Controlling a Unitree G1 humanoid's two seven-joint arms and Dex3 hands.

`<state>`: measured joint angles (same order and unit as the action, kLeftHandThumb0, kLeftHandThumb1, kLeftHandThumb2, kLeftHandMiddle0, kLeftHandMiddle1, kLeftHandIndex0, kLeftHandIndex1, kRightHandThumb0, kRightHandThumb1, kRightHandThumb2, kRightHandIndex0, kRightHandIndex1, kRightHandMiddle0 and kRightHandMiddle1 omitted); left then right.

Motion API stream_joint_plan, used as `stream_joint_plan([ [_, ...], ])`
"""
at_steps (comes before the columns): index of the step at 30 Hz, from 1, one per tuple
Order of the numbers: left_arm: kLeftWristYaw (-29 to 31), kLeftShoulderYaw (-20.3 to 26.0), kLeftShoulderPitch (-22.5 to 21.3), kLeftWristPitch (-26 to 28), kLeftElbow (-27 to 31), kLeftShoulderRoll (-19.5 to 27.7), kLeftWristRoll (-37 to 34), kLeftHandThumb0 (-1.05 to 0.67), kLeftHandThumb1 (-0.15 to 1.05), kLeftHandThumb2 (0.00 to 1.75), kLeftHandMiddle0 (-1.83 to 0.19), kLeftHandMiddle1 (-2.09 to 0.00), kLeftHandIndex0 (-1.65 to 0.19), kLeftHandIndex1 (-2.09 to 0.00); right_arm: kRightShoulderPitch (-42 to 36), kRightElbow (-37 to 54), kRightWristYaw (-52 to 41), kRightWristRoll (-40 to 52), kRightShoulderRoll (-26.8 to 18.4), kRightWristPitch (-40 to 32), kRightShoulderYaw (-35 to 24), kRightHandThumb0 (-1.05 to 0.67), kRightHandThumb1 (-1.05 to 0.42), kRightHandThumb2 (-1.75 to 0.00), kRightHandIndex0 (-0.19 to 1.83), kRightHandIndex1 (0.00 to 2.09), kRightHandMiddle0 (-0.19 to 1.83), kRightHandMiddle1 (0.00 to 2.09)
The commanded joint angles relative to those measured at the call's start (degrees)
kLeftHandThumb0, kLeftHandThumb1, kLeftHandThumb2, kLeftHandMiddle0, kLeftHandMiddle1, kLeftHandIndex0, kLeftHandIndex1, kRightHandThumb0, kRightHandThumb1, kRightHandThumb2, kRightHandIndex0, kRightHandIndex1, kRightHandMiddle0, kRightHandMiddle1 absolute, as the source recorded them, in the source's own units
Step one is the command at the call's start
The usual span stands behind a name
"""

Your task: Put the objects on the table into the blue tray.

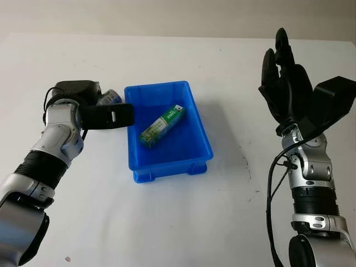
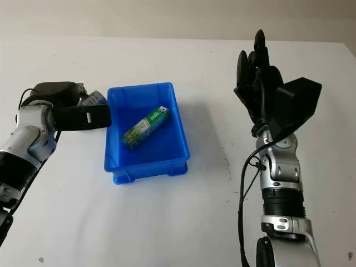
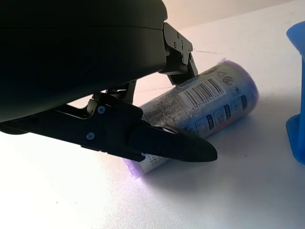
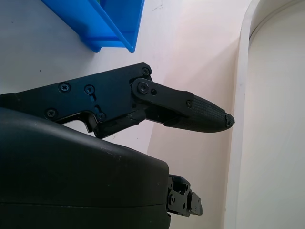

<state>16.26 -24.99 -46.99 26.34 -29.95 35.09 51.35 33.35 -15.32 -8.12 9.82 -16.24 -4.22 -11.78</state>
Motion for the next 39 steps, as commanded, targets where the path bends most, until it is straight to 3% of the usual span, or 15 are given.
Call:
stream_joint_plan([
  [1, -2.4, 0.3, 2.0, -1.3, 0.0, 0.0, -0.1, -0.42, 1.05, 0.21, -0.35, -2.09, -0.18, -0.48, -0.5, 1.5, -0.1, 0.6, 0.0, -0.4, -0.5, -0.65, -1.05, -0.67, -0.19, 0.0, -0.19, 0.0],
  [4, -5.1, 1.7, 2.7, -3.8, 0.6, 0.8, -1.1, -0.39, 1.05, 0.24, -0.36, -2.09, -0.22, -0.55, -0.5, 1.7, 0.2, 0.6, 0.2, -0.9, -0.4, -0.64, -1.05, -0.66, -0.19, 0.0, -0.19, 0.0],
  [6, -5.4, 2.1, 2.5, -4.4, 0.7, 1.2, -1.3, -0.39, 1.05, 0.28, -0.35, -2.09, -0.06, -0.95, -0.5, 1.6, 0.0, 0.9, 0.3, -1.0, -0.4, -0.64, -1.05, -0.66, -0.19, 0.0, -0.19, 0.0],
  [8, -5.6, 2.5, 1.9, -4.6, 0.6, 1.7, -1.2, -0.4, 1.05, 0.37, -0.33, -2.09, 0.13, -1.74, -0.5, 1.5, 0.0, 1.1, 0.5, -0.8, -0.4, -0.64, -1.05, -0.66, -0.19, 0.0, -0.19, 0.0],
  [10, -6.8, 3.5, 1.7, -5.5, 0.6, 1.9, -2.0, -0.41, 1.05, 0.4, -0.33, -2.09, 0.18, -1.99, -0.4, 1.1, -0.1, 1.2, 0.5, -0.4, -0.4, -0.64, -1.05, -0.65, -0.19, 0.0, -0.19, 0.0],
  [17, -10.2, 7.5, 0.6, -7.1, 0.5, 2.7, -4.6, -0.38, 1.05, 0.43, -0.4, -2.09, 0.15, -2.08, -0.3, -0.6, -1.5, 1.5, 0.4, 1.2, -0.4, -0.64, -1.05, -0.63, -0.19, 0.0, -0.19, 0.0],
  [21, -12.0, 9.6, 0.5, -9.4, 3.0, 4.2, -5.8, -0.37, 1.05, 0.4, -0.29, -2.0, -0.01, -1.81, -0.1, -1.5, -1.8, 1.4, 0.4, 2.0, -0.4, -0.65, -1.05, -0.63, -0.19, 0.0, -0.19, 0.0],
  [23, -11.3, 9.9, 0.2, -6.6, 5.6, 4.5, -4.4, -0.4, 1.05, 0.41, -0.36, -1.98, -0.11, -1.76, 0.1, -1.8, -1.9, 1.4, 0.5, 2.1, -0.4, -0.64, -1.05, -0.63, -0.19, 0.0, -0.19, 0.0],
  [28, -12.0, 10.4, -0.4, -2.8, 10.9, 5.1, -0.8, -0.44, 1.05, 0.4, -0.53, -2.09, -0.02, -1.91, 0.0, -1.9, -2.0, 1.2, 0.4, 2.3, -0.1, -0.62, -1.05, -0.64, -0.19, 0.0, -0.19, 0.0],
  [31, -11.4, 11.3, -0.1, -2.2, 14.7, 5.6, -0.1, -0.44, 1.05, 0.41, -0.55, -2.09, -0.07, -1.9, -0.1, -1.7, -2.2, 1.3, 0.5, 2.2, -0.2, -0.62, -1.05, -0.65, -0.19, 0.0, -0.19, 0.0],
  [34, -11.8, 12.0, 0.6, -3.6, 20.1, 6.8, 1.2, -0.44, 1.05, 0.37, -0.79, -2.09, -0.1, -2.07, -0.2, -1.7, -2.2, 1.2, 0.5, 2.4, -0.2, -0.62, -1.05, -0.64, -0.19, 0.0, -0.19, 0.0],
  [36, -11.4, 13.0, 1.4, -4.9, 24.5, 6.9, 0.8, -0.44, 1.05, 0.36, -0.87, -2.09, -0.04, -2.03, -0.1, -1.9, -2.0, 1.0, 0.6, 2.3, -0.1, -0.62, -1.05, -0.63, -0.19, 0.0, -0.19, 0.0],
  [37, -10.5, 13.4, 1.7, -5.3, 26.5, 6.7, 0.5, -0.44, 1.05, 0.36, -0.87, -2.09, -0.02, -1.86, -0.1, -1.9, -1.9, 1.0, 0.7, 2.2, -0.1, -0.63, -1.05, -0.63, -0.19, 0.0, -0.19, 0.0],
  [39, -7.3, 13.4, 1.9, -6.0, 30.6, 6.7, 0.5, -0.46, 1.05, 0.38, -0.88, -2.09, -0.07, -2.04, 0.0, -2.0, -2.1, 1.2, 0.7, 2.2, -0.1, -0.63, -1.05, -0.63, -0.19, 0.0, -0.19, 0.0],
])
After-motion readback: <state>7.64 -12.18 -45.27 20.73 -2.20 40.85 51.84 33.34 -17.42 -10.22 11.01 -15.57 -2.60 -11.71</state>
